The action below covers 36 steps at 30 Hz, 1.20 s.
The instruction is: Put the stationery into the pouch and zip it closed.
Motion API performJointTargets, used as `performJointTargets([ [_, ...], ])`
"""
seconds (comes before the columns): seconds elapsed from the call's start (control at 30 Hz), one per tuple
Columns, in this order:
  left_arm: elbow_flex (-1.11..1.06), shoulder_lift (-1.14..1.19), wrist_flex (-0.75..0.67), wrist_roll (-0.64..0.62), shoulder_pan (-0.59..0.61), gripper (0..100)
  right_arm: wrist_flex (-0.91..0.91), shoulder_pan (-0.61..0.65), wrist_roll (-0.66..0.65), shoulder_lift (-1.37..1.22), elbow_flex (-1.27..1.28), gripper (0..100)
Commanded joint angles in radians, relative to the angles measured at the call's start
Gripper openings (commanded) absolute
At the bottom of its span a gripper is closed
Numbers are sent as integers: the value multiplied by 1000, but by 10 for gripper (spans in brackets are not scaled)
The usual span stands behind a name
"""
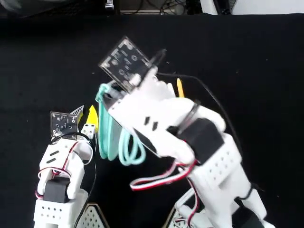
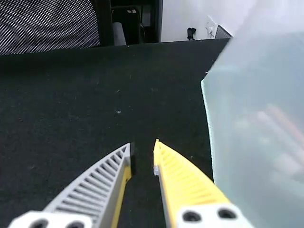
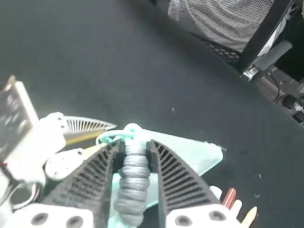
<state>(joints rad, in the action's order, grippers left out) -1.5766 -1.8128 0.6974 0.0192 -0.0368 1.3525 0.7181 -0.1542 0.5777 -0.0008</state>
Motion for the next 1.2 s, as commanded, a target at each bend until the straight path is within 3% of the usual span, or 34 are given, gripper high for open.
performJointTargets([
  [0.0, 8, -5, -18, 3, 10, 95, 58, 38, -77, 44, 13, 12],
  [0.13, 8, -5, -18, 3, 10, 95, 0, 95, -215, 99, 68, 12],
  [0.3, 8, -5, -18, 3, 10, 95, -133, 138, -227, 182, 213, 12],
  [0.53, 8, -5, -20, 3, 10, 95, 29, 201, -465, 430, 392, 12],
  [0.7, 8, -5, -23, 3, 10, 95, 37, 196, -534, 576, 585, 12],
  [0.9, 8, -5, -18, 3, 10, 95, -230, -26, -523, 716, 840, 12],
  [1.0, 8, -5, -21, 3, 10, 95, -370, -147, -431, 785, 949, 12],
  [1.07, 8, -5, -25, 3, 10, 95, -428, -187, -368, 825, 1027, 12],
  [1.17, 8, -5, -25, 3, 10, 95, -445, -150, -359, 862, 1139, 12],
])
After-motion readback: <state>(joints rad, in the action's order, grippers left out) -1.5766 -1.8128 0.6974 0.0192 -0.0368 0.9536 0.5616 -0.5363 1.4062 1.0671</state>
